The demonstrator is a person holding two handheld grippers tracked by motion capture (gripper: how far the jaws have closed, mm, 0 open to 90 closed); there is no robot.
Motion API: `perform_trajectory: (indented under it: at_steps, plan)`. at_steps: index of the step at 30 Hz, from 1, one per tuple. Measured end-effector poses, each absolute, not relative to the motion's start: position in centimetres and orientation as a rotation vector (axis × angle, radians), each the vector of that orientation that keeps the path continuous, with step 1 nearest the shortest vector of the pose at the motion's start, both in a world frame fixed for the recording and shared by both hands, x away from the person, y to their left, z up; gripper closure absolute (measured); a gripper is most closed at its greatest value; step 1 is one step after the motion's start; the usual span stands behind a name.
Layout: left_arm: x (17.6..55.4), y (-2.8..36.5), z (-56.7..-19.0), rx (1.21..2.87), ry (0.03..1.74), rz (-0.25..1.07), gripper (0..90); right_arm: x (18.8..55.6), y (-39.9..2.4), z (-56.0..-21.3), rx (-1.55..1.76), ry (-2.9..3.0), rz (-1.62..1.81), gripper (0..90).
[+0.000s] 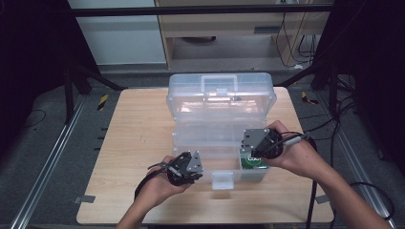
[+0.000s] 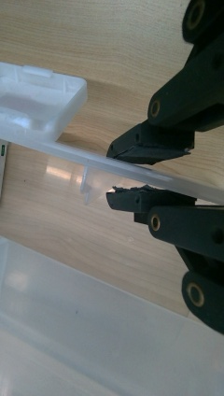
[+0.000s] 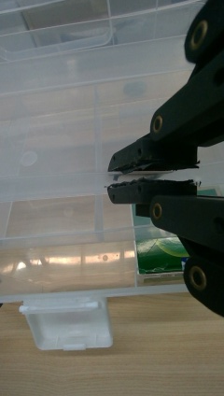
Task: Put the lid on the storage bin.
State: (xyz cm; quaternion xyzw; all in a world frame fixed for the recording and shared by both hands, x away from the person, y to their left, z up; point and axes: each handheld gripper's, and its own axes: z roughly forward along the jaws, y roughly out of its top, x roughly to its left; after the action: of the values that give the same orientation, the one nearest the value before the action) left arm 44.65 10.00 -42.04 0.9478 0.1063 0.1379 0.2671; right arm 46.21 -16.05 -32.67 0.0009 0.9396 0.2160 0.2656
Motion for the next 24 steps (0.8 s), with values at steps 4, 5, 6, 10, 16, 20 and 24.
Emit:
perform_trajectory:
  at_steps: [4,5,6,10,16,20,24]
  plan:
    - [44.6,10.1,-42.0,2.551,0.300,0.381,73.6,46.2,-16.1,-32.7,0.003,2.540,0.593,84.0]
    - [44.6,10.1,-42.0,2.542,0.306,0.384,72.5,46.2,-16.1,-32.7,0.004,2.540,0.595,84.0]
    - [44.6,10.2,-41.8,2.541,0.307,0.388,71.3,46.2,-16.1,-32.7,0.004,2.538,0.597,84.0]
    - [44.4,10.6,-41.2,2.490,0.343,0.390,57.1,46.3,-16.1,-32.6,0.008,2.542,0.593,83.9]
    - [43.1,11.1,-39.8,2.382,0.365,0.370,51.0,46.3,-16.2,-32.6,0.010,2.542,0.601,83.9]
    - [42.2,11.7,-38.4,2.316,0.357,0.343,51.8,46.3,-16.2,-32.7,0.008,2.537,0.601,83.8]
    - [41.9,12.8,-36.5,2.259,0.404,0.328,57.0,46.2,-16.2,-32.7,0.009,2.536,0.602,83.7]
